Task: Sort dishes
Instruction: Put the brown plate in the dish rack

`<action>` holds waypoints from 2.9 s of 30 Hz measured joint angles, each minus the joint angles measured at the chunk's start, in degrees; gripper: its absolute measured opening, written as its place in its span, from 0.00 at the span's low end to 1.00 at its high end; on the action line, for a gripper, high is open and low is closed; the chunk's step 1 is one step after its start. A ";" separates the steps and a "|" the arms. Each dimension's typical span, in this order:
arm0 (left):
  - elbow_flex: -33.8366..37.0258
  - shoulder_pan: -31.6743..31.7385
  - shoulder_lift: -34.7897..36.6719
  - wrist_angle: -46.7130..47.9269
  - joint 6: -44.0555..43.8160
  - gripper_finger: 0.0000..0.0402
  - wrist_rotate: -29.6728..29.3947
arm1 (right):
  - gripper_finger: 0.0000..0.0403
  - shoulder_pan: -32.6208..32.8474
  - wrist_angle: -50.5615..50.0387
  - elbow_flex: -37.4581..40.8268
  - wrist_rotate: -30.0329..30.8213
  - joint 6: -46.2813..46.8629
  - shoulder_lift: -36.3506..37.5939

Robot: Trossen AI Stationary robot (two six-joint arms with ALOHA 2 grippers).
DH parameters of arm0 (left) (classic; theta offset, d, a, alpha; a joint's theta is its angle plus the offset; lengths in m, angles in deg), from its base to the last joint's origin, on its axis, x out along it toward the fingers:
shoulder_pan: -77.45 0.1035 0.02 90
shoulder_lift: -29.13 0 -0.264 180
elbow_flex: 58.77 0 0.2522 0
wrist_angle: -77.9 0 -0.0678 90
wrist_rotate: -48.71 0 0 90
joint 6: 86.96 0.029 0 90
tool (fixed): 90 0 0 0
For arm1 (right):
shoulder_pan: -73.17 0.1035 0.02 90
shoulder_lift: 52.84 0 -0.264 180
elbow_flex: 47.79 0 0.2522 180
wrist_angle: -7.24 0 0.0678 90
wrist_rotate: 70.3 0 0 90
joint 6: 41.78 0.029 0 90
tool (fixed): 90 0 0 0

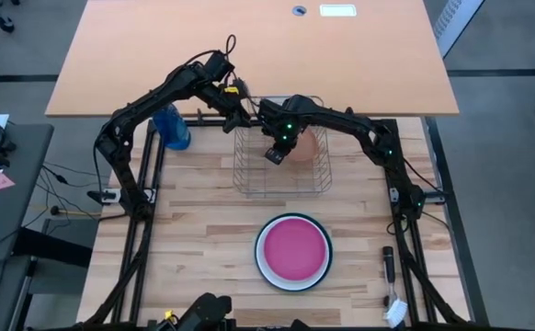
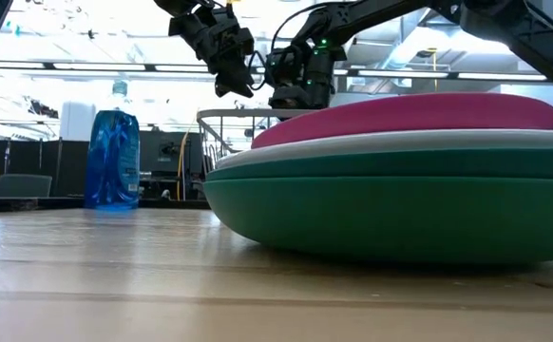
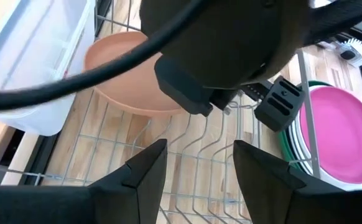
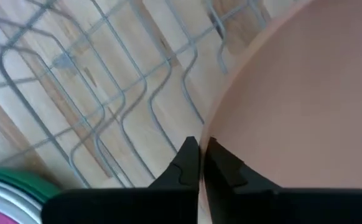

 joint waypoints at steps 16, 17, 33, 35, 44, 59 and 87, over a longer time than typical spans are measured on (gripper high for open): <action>-0.02 0.00 -0.02 -0.03 1.27 0.44 0.02 | 0.00 -2.58 -13.05 -13.92 -11.45 -8.95 0.51; 0.00 0.00 0.00 -0.03 1.25 0.44 0.02 | 0.00 -3.11 -13.54 -14.38 -12.44 -9.98 0.52; 0.00 2.71 6.38 -0.43 -1.49 0.44 -1.31 | 0.00 -7.45 -16.18 -14.25 -23.19 -26.30 1.02; 0.00 3.26 6.91 -0.43 -1.74 0.44 -1.40 | 0.00 -7.31 -16.07 -14.25 -25.61 -28.34 1.02; -0.02 3.87 7.51 -0.64 -4.99 0.44 -1.56 | 0.00 -6.60 -14.50 -14.29 -38.81 -31.10 1.85; -0.02 3.98 8.66 -9.21 -9.74 0.44 -5.88 | 0.00 -14.59 -15.22 -14.34 -39.43 -30.03 10.64; -4.22 0.94 8.28 -13.25 -10.44 0.44 -3.91 | 0.00 -17.92 -15.11 -4.63 -50.89 -52.68 10.11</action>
